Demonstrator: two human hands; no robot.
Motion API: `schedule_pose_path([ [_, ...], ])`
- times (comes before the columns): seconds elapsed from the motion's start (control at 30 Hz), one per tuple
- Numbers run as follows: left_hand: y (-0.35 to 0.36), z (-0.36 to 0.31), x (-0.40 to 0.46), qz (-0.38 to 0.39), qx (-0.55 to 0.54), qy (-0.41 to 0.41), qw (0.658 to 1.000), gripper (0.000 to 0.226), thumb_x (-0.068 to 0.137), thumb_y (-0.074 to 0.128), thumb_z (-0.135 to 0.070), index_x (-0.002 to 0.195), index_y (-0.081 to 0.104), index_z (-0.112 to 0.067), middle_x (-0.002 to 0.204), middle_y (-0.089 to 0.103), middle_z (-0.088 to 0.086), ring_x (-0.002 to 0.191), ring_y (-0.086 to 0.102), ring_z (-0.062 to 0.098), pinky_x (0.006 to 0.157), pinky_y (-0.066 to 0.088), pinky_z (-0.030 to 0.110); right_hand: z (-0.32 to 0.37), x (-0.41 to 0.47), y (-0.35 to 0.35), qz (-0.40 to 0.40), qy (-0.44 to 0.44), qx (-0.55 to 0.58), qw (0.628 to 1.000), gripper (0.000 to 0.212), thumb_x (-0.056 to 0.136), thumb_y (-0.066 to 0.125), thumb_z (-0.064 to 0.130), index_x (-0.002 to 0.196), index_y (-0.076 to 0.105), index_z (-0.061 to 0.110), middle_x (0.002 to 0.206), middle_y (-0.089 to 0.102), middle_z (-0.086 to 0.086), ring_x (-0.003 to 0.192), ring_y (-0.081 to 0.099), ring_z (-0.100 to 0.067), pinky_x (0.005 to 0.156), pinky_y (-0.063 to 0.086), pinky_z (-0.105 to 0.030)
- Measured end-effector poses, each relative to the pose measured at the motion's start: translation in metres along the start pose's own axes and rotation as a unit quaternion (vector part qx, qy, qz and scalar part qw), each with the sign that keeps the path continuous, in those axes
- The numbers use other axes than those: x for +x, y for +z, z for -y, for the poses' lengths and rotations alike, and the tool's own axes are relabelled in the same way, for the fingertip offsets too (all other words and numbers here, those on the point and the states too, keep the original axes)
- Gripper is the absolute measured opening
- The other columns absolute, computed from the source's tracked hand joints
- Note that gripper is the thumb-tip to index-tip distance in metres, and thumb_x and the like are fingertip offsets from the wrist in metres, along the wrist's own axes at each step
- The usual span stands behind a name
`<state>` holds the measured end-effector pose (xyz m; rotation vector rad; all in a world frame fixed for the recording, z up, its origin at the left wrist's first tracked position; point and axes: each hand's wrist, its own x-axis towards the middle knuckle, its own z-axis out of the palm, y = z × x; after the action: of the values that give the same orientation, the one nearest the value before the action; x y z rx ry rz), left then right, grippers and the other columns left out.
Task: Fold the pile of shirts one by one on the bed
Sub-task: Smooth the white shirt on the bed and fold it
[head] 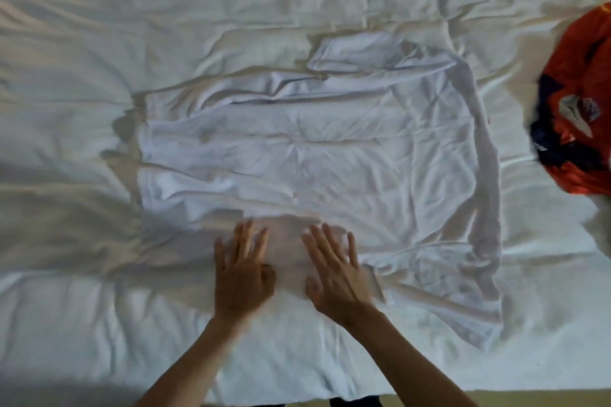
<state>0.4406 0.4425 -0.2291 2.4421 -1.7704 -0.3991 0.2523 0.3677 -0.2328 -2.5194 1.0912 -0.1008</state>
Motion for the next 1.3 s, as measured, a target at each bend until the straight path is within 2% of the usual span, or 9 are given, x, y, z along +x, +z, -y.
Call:
schedule_pose_path([
  [0.2,-0.023,0.093,0.0,0.061,0.063,-0.063,0.994,0.105,0.056,0.083,-0.024,0.152,0.039,-0.015,0.16,0.03,0.013,0.147,0.029,0.033,0.112,0.019,0.067,0.019,0.051,0.028,0.028,-0.089,-0.03,0.995,0.074,0.078,0.058,0.018,0.15,0.04,0.019,0.161,0.028,-0.005,0.151,0.018,-0.025,0.115,0.023,-0.062],
  [0.33,-0.026,0.116,-0.001,0.003,0.071,-0.057,0.996,0.085,0.067,0.053,-0.013,0.15,0.038,-0.011,0.156,0.036,0.016,0.143,0.034,0.036,0.11,0.027,0.067,0.024,0.063,0.032,0.033,-0.098,-0.051,0.993,0.08,0.083,0.072,0.021,0.153,0.034,0.02,0.163,0.022,-0.003,0.151,0.017,-0.025,0.116,0.018,-0.062],
  [0.47,-0.03,0.125,-0.025,-0.071,0.054,0.0,0.996,0.081,0.068,0.04,-0.002,0.149,0.04,-0.005,0.157,0.036,0.015,0.145,0.032,0.033,0.116,0.023,0.059,0.028,0.057,0.023,0.018,-0.124,-0.027,0.992,0.072,0.09,0.061,0.019,0.155,0.028,0.016,0.165,0.017,-0.003,0.152,0.012,-0.025,0.119,0.013,-0.059],
  [0.57,-0.022,0.127,-0.054,-0.058,0.038,0.025,0.997,0.073,0.075,0.038,-0.004,0.148,0.037,-0.007,0.153,0.042,0.014,0.143,0.038,0.033,0.115,0.025,0.056,0.033,0.039,0.022,0.043,-0.172,-0.023,0.984,0.051,0.105,0.034,0.031,0.153,0.034,0.013,0.163,0.023,-0.004,0.151,0.018,-0.026,0.117,0.021,-0.059],
  [0.63,-0.013,0.127,-0.066,-0.019,0.036,0.027,0.999,0.072,0.076,0.038,-0.006,0.148,0.033,-0.009,0.15,0.046,0.014,0.142,0.038,0.033,0.115,0.026,0.055,0.034,0.033,0.024,0.062,-0.176,-0.029,0.982,0.054,0.107,0.025,0.041,0.151,0.038,0.012,0.162,0.026,-0.005,0.15,0.021,-0.026,0.113,0.028,-0.061],
  [0.83,-0.025,0.126,-0.066,-0.031,-0.023,-0.002,0.999,0.078,0.066,0.033,0.003,0.141,0.052,-0.004,0.149,0.047,0.014,0.141,0.039,0.033,0.117,0.023,0.05,0.041,0.036,0.017,0.029,-0.148,0.003,0.989,0.053,0.102,0.038,0.028,0.152,0.035,0.012,0.163,0.024,-0.006,0.151,0.018,-0.027,0.118,0.018,-0.059],
  [0.97,-0.017,0.128,-0.078,-0.021,0.017,0.058,0.998,0.072,0.066,0.041,-0.01,0.136,0.055,-0.005,0.143,0.055,0.015,0.142,0.033,0.029,0.114,0.025,0.051,0.036,0.023,0.026,0.098,-0.206,-0.046,0.973,0.059,0.103,0.035,0.046,0.153,0.034,0.015,0.164,0.019,-0.006,0.152,0.013,-0.026,0.111,0.024,-0.06],
  [1.1,-0.041,0.108,-0.026,-0.111,-0.017,0.074,0.991,0.06,0.056,0.055,-0.028,0.109,0.076,-0.009,0.121,0.071,0.004,0.129,0.053,0.031,0.107,0.033,0.066,0.026,0.059,0.006,0.052,-0.195,0.005,0.979,0.074,0.095,0.041,0.064,0.152,0.036,0.017,0.163,0.024,-0.006,0.15,0.02,-0.025,0.115,0.018,-0.054],
  [1.3,-0.058,0.083,0.162,-0.225,-0.065,0.049,0.971,0.036,0.076,0.053,-0.02,0.102,0.076,-0.01,0.107,0.074,0.005,0.102,0.069,0.03,0.097,0.049,0.052,-0.032,0.199,-0.023,-0.081,-0.105,0.057,0.99,0.047,0.099,0.045,0.027,0.143,0.049,0.01,0.157,0.037,-0.008,0.147,0.03,-0.027,0.113,0.032,-0.056],
])
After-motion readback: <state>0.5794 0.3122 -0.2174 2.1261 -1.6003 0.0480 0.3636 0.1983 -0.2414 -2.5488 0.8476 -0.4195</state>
